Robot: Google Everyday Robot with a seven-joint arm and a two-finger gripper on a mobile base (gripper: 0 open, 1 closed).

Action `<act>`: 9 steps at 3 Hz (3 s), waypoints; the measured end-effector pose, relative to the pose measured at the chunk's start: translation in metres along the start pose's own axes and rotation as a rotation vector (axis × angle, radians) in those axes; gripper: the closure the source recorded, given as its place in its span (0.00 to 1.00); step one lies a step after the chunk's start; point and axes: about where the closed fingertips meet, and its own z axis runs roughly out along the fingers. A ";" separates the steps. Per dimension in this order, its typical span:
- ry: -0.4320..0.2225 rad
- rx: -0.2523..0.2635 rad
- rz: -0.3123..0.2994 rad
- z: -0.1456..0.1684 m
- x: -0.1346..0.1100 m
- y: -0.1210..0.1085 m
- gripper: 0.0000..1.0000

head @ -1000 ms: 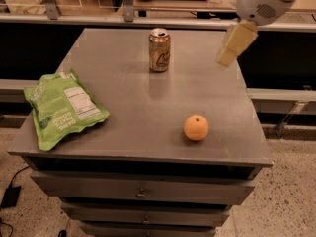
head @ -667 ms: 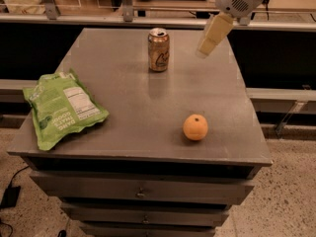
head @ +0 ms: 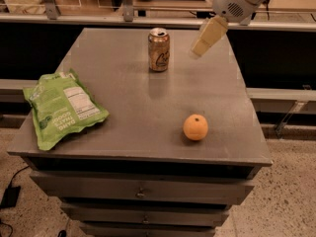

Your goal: Move orange can near green rice chip bag

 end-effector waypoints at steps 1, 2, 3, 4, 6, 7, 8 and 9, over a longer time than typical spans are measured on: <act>-0.213 -0.013 0.182 0.026 -0.017 -0.005 0.00; -0.318 -0.020 0.264 0.039 -0.029 -0.010 0.00; -0.392 -0.022 0.302 0.055 -0.038 -0.010 0.00; -0.447 -0.017 0.322 0.086 -0.044 -0.008 0.00; -0.511 -0.043 0.313 0.129 -0.063 -0.009 0.03; -0.512 -0.049 0.311 0.132 -0.065 -0.008 0.34; -0.512 -0.052 0.310 0.133 -0.066 -0.006 0.57; -0.524 -0.066 0.315 0.135 -0.070 -0.004 0.88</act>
Offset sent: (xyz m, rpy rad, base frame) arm 0.0433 0.0469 -0.0061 0.5624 0.0342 -0.0989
